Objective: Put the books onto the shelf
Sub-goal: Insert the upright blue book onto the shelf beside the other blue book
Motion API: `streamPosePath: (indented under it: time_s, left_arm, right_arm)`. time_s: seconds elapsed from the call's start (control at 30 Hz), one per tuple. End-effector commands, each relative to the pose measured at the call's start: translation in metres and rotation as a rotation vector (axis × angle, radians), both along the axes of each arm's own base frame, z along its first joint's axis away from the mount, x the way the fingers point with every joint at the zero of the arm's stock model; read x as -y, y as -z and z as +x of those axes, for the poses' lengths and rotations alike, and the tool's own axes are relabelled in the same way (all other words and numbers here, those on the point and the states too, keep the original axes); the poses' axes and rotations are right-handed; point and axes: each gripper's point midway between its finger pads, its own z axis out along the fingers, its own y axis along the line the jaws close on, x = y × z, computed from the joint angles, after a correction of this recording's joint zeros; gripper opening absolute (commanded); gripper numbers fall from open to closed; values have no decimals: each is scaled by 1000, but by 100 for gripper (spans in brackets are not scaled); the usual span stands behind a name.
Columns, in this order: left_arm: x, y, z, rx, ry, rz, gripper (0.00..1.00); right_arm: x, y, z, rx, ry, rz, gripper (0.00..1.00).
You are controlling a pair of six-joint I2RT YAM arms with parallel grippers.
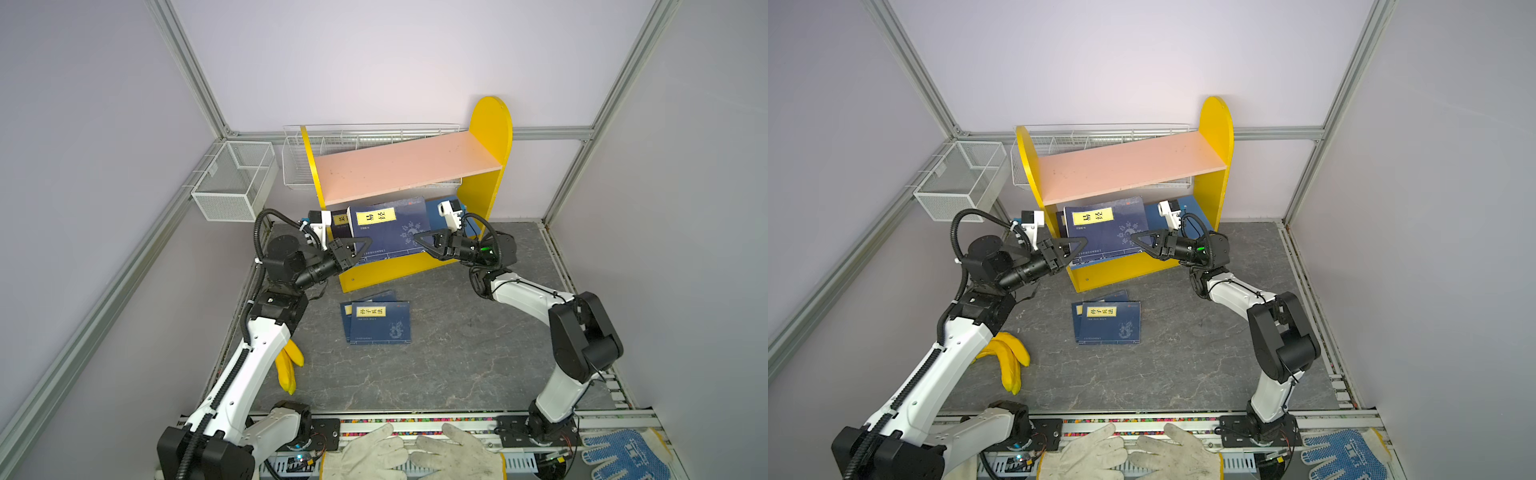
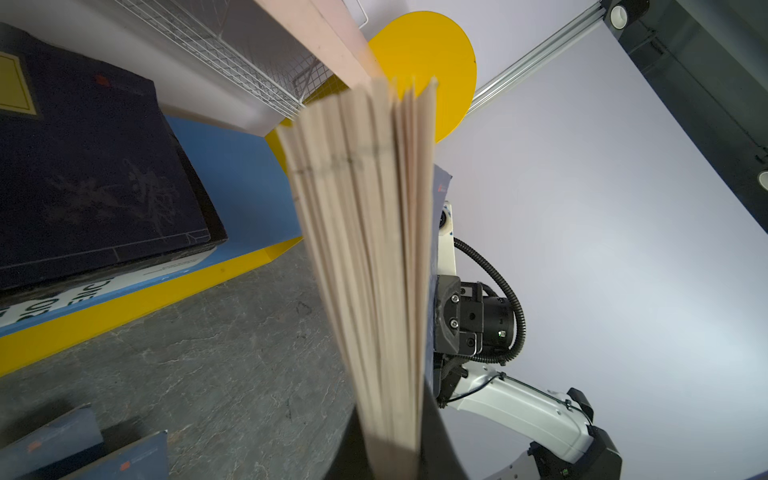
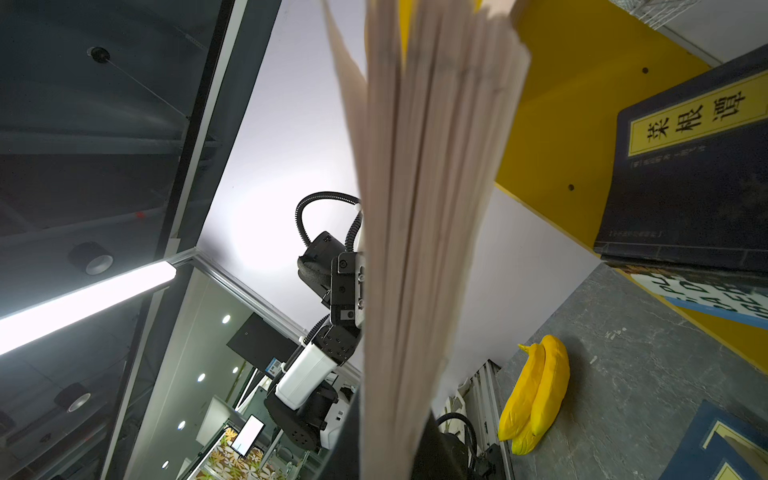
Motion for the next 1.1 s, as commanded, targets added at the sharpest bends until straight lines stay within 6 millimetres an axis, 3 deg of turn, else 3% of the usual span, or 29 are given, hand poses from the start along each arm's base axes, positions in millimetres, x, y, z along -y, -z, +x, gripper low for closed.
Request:
streamPosePath:
  time_s: [0.0,0.13,0.33,0.53,0.77,0.93,1.0,1.07]
  left_arm:
    - [-8,17,9,-39,-64,35,6]
    - [-15,19,10,-22,-120,-1,0]
    - [-19,21,14,-12,-154,-1,0]
    - [-16,15,13,16,-129,-12,0]
    - [-9,16,10,21,-77,-12,0]
    - [-11,23,19,9,-108,43,1]
    - [-15,25,27,0,-145,77,15]
    - [-17,22,34,6,-169,98,38]
  right_arm:
    - [1,-8,0,14,3,29,21]
    - [-1,19,15,-55,65,-19,40]
    - [1,43,19,-96,117,-59,43]
    - [1,49,24,-122,137,-66,31]
    - [-4,47,36,-122,150,-74,24]
    - [-7,56,50,-115,216,-165,13]
    - [-6,60,58,-108,257,-215,11]
    - [-7,61,64,-94,288,-259,10]
